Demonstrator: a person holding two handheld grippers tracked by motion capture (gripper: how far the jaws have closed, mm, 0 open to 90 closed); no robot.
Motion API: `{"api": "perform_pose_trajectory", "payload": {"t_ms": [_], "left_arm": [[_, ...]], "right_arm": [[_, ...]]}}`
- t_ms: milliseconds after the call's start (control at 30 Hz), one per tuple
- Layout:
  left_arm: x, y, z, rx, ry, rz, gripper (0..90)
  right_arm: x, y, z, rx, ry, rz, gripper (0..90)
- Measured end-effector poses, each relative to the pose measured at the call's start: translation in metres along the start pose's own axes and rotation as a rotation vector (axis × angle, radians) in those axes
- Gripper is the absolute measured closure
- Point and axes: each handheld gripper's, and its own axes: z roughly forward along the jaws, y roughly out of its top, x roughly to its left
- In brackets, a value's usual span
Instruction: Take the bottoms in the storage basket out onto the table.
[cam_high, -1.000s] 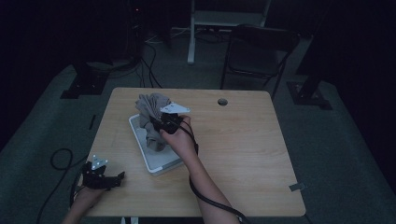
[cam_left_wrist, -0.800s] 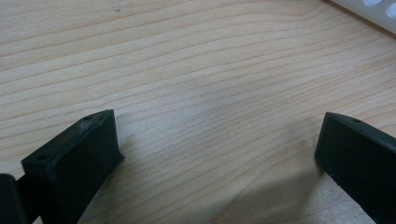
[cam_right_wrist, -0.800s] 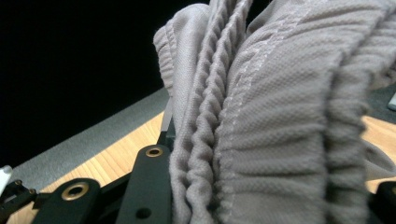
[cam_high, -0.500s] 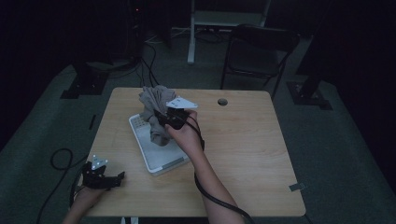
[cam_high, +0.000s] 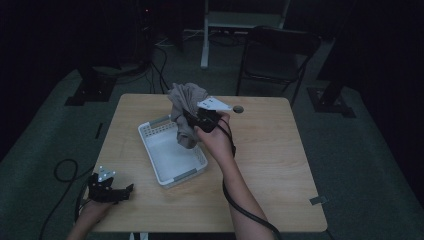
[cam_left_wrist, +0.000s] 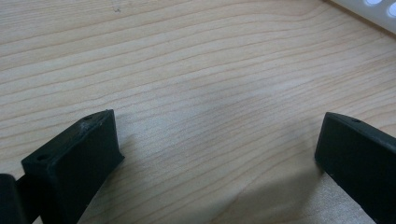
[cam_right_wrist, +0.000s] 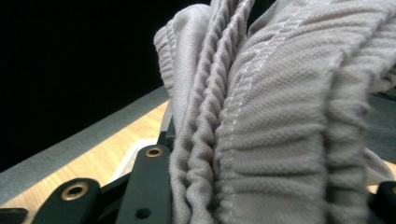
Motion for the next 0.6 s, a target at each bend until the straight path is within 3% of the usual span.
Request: {"api": "perform_pose_trajectory", "payload": {"t_ms": [600], "left_arm": [[0.000, 0.000, 0.000, 0.000, 0.000, 0.001, 0.4]], "right_arm": [[-0.046, -0.004, -0.040, -0.009, -0.107, 0.019, 65.4]]}}
